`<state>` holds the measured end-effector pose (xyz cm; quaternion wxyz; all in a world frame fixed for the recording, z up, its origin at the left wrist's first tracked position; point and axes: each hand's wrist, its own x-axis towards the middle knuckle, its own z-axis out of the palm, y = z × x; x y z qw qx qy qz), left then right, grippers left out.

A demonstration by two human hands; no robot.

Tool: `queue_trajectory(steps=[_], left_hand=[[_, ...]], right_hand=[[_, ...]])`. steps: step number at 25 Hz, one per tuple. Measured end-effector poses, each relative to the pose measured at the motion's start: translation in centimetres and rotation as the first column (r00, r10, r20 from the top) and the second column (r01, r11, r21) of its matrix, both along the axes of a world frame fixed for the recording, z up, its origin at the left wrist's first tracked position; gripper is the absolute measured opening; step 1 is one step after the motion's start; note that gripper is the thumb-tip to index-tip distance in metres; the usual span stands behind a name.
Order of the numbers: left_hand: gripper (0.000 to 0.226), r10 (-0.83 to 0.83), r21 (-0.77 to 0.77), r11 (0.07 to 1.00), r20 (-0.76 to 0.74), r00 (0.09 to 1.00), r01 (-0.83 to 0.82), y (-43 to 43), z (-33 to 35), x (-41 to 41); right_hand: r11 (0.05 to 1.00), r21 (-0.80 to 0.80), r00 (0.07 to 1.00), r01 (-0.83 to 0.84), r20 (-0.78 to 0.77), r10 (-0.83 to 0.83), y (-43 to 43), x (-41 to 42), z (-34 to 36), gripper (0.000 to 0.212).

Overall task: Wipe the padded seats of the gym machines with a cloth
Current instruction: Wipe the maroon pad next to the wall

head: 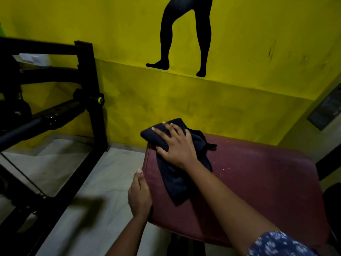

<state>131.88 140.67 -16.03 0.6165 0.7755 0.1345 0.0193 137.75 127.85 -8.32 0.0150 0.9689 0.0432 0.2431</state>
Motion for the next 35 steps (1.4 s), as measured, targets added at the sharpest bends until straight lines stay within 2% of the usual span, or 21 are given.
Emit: queue_trajectory(steps=[3,5,8,11,14,16,18,21,23,24,26,30,33,35], left_hand=[[0.052,-0.017,0.022,1.000,0.018,1.000,0.017,0.4,0.4,0.2],[0.051,-0.028,0.050,0.998,-0.003,1.000,0.028,0.3,0.6,0.2],[0.053,-0.049,0.069,0.996,-0.002,0.999,0.049,0.2,0.8,-0.1],[0.054,-0.158,0.066,0.985,-0.016,0.987,0.158,0.8,0.7,0.3],[0.062,-0.316,0.019,0.949,0.088,0.945,0.315,1.8,0.6,-0.4],[0.069,-0.334,0.151,0.939,0.185,0.924,0.309,2.1,0.2,-1.9],[0.077,-0.382,0.404,0.882,0.311,0.870,0.243,2.1,-0.1,-4.0],[0.072,-0.576,0.663,0.727,0.451,0.682,0.175,-0.2,-0.5,-4.3],[0.067,-0.684,0.805,0.585,0.429,0.590,0.094,-1.5,-1.1,-2.9],[0.067,-0.716,0.854,0.518,0.396,0.575,0.057,-1.8,-1.3,-2.2],[0.068,-0.737,0.894,0.448,0.361,0.572,0.013,-2.2,-1.4,-1.4],[0.069,-0.727,0.885,0.464,0.405,0.555,-0.037,-2.3,-1.5,-2.1],[0.070,-0.723,0.890,0.452,0.402,0.561,-0.056,-2.2,-1.8,-1.8],[0.069,-0.728,0.899,0.433,0.391,0.563,-0.064,-2.1,-1.7,-1.7]], right_hand=[[0.993,-0.103,0.998,-0.062,0.014,0.063,2.5,-1.2,-2.2,0.060],[0.996,-0.058,0.997,-0.073,-0.005,0.073,2.0,-0.4,-1.0,0.059],[0.986,0.068,0.988,0.150,-0.045,-0.147,-1.0,-0.6,0.9,0.061],[0.909,0.211,0.926,0.359,0.040,-0.375,-3.1,-3.8,-0.5,0.062],[0.814,0.332,0.845,0.477,0.080,-0.528,1.4,-6.7,-4.3,0.068],[0.837,0.312,0.871,0.449,0.056,-0.488,5.2,-8.8,-6.4,0.069],[0.912,0.182,0.922,0.368,0.059,-0.384,5.9,-11.7,-8.1,0.068],[0.941,0.150,0.945,0.303,0.078,-0.316,0.9,-14.9,-8.8,0.068],[0.932,0.155,0.937,0.329,0.073,-0.343,-2.9,-15.8,-8.2,0.066],[0.925,0.143,0.930,0.352,0.061,-0.363,-4.8,-15.6,-7.4,0.065],[0.898,0.143,0.904,0.416,0.038,-0.425,-8.6,-14.0,-5.2,0.064],[0.860,0.200,0.873,0.469,0.046,-0.486,-8.8,-11.2,-3.2,0.064],[0.951,0.104,0.952,0.292,0.067,-0.300,-3.5,-9.5,-4.5,0.062],[0.983,0.062,0.984,0.172,0.034,-0.174,-3.6,-7.1,-3.0,0.060]])
